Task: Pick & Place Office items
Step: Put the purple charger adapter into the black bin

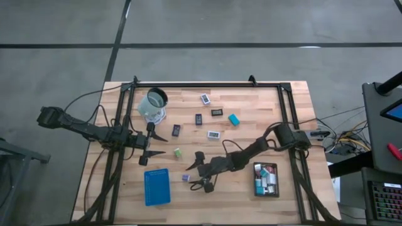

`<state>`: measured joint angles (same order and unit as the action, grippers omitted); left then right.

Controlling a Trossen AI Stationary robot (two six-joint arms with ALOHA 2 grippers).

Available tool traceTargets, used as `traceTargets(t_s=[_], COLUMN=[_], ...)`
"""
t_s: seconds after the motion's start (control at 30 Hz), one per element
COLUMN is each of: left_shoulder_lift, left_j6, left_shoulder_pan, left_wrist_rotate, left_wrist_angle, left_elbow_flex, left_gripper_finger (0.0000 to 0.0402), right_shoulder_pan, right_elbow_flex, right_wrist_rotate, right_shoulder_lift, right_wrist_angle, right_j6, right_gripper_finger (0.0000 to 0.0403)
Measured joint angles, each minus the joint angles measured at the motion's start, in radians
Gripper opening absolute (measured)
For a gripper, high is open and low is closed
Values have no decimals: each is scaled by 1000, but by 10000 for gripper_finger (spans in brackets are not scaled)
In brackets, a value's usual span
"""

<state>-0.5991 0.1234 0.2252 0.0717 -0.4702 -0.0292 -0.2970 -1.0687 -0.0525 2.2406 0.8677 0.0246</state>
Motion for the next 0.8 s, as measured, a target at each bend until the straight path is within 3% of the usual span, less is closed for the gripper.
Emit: traceTargets(t_s=[0.37, 0.8], left_shoulder_lift=[0, 0], left_j6=[0, 0], left_shoulder_pan=[0, 0], left_wrist_rotate=[0, 0], left_wrist_angle=[0, 0], left_elbow_flex=[0, 0], left_gripper_finger=[237, 237], right_shoulder_pan=[0, 0], right_elbow_flex=[-15, -110], right_wrist_rotate=[0, 11], right_shoulder_lift=[7, 22], right_wrist_angle=[-6, -226], right_j6=[-26, -45], right_gripper_finger=[281, 281])
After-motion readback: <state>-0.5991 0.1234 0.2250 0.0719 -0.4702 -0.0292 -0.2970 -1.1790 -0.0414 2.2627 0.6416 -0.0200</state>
